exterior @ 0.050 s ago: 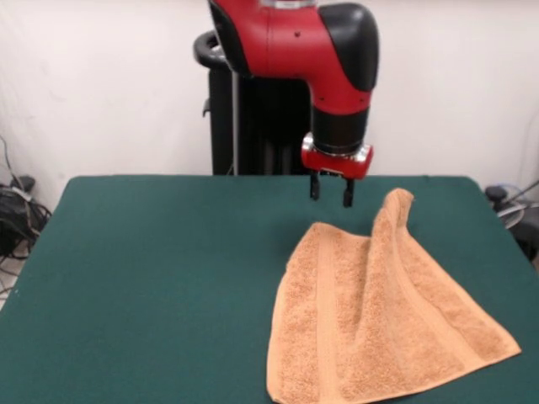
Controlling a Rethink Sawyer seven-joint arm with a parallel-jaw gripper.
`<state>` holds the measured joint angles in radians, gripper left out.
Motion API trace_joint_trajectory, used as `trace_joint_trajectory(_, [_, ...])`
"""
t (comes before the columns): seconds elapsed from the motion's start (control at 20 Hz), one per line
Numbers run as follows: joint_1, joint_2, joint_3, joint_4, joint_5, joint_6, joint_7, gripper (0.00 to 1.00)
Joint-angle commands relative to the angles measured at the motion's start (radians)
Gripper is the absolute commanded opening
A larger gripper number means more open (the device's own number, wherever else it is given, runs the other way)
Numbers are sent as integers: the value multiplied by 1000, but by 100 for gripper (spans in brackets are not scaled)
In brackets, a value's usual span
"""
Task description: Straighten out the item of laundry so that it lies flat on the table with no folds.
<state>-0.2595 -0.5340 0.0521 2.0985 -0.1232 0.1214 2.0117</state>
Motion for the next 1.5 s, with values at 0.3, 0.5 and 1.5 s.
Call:
trace_joint_trajectory(0.3, [6,162,46,41,39,-240,234,100])
trace_joint_trajectory(0.5, [-1,209,49,41,35,-304,232,100])
trace_joint_trajectory(1.5, [13,191,61,120,112,-332,238,100])
